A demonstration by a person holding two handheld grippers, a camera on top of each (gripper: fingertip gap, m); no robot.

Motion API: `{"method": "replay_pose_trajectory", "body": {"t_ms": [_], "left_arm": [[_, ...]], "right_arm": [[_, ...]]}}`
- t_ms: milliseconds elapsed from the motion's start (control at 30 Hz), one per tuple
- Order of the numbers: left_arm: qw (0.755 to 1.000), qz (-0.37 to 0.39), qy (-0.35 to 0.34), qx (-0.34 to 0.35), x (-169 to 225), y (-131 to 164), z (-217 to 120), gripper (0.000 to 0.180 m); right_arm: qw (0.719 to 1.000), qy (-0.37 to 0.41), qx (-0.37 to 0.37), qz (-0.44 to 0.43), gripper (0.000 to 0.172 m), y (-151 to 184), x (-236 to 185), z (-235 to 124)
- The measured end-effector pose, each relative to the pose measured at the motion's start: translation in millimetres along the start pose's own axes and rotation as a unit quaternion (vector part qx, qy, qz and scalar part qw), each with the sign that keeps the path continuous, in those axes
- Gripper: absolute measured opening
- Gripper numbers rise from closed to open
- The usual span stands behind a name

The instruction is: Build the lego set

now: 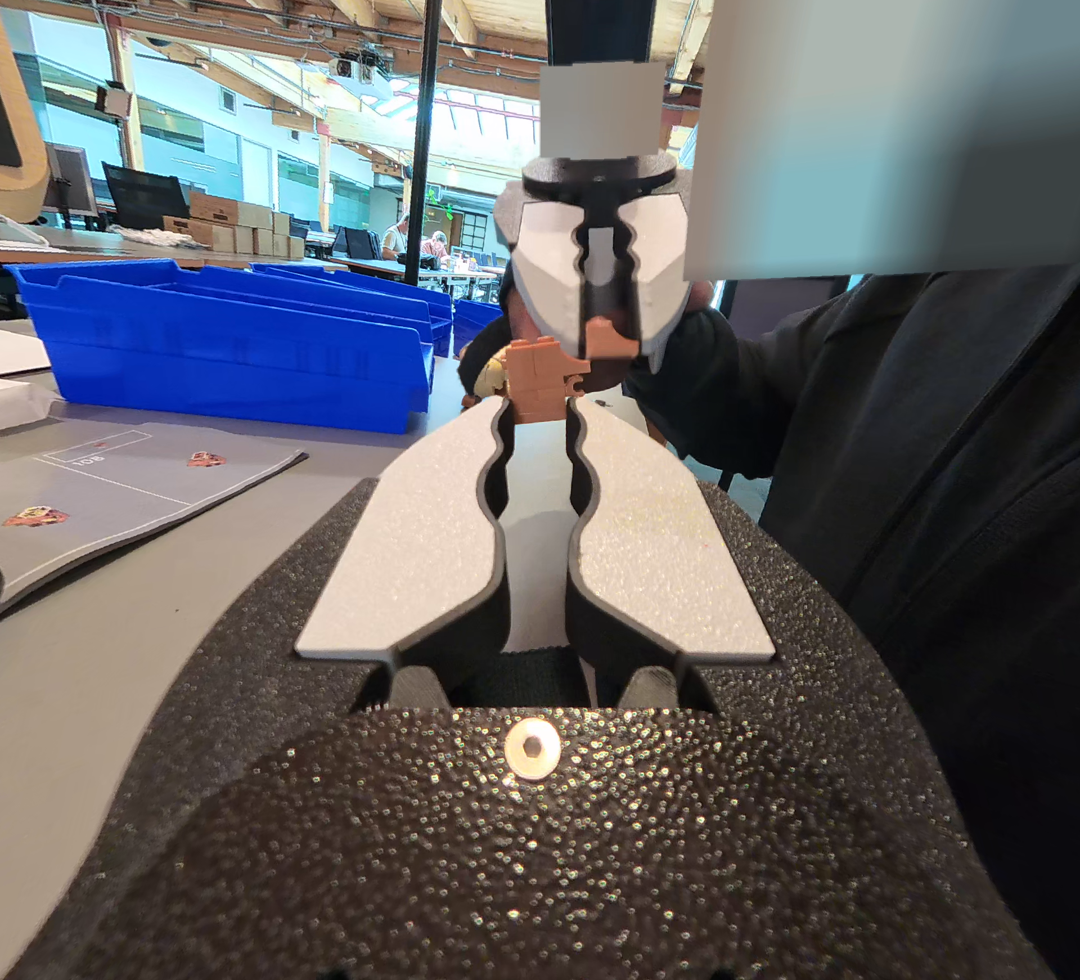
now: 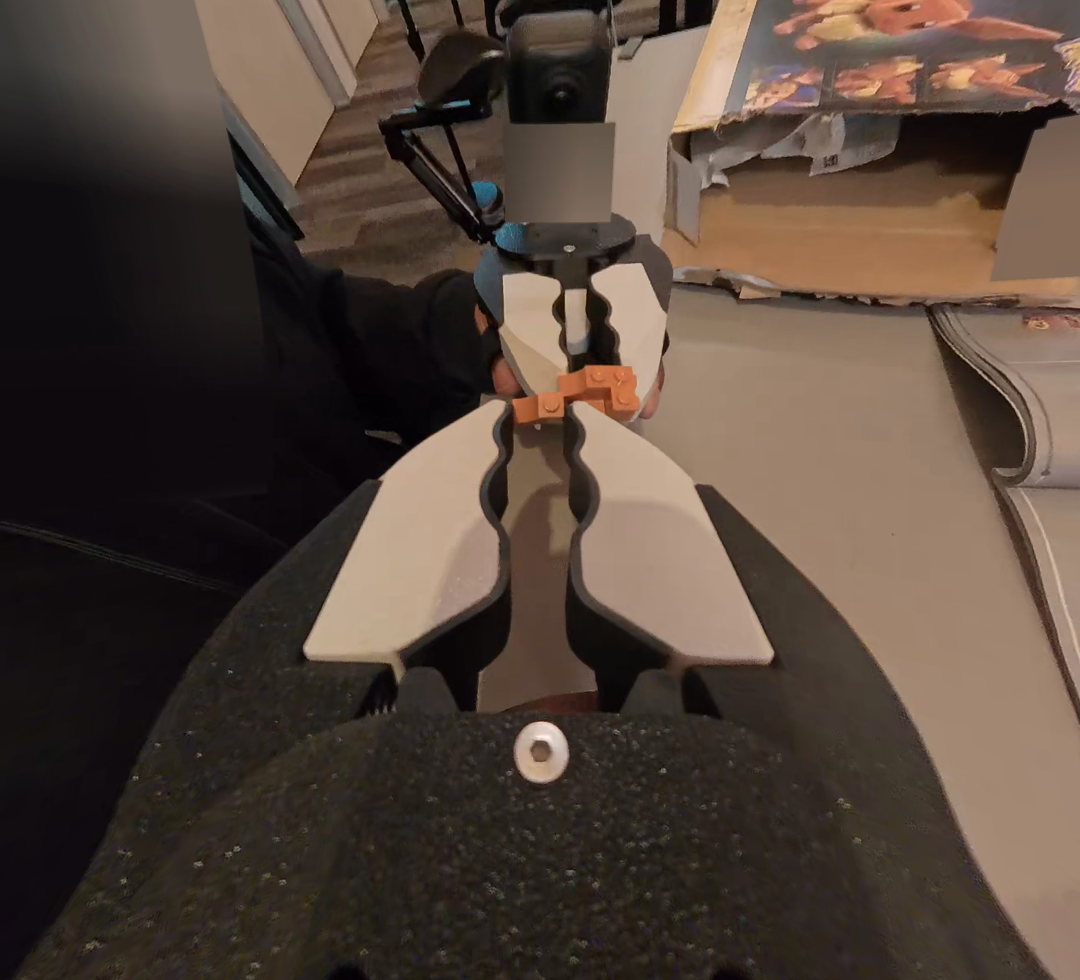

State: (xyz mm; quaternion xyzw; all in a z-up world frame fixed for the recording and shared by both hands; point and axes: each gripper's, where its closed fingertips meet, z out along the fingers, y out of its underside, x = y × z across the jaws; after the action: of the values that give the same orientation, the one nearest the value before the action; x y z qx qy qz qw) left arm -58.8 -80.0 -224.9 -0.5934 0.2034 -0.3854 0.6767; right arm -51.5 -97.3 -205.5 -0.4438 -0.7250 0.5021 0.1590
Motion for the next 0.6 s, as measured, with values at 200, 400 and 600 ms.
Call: {"method": "replay_pose_trajectory", "body": {"t_ms": [200, 400, 600], "left_arm": [[1.000, -0.003, 0.002, 0.002, 0.2, -0.7, -0.7, 0.016], [1.000, 0.001, 0.001, 0.001, 0.9, -0.2, -0.3, 0.016], [1.000, -0.002, -0.006, 0.002, -1.5, -0.4, -0.5, 0.016]], "right_arm": [[1.000, -0.013, -0.009, 0.022, 0.015, 1.7, 2.6, 4.4], [1.000, 0.010, -0.020, 0.018, 0.015, 2.9, 7.9, 3.7], [0.999, 0.045, -0.030, -0.004, 0.015, 2.1, 11.0, 5.0]]}}
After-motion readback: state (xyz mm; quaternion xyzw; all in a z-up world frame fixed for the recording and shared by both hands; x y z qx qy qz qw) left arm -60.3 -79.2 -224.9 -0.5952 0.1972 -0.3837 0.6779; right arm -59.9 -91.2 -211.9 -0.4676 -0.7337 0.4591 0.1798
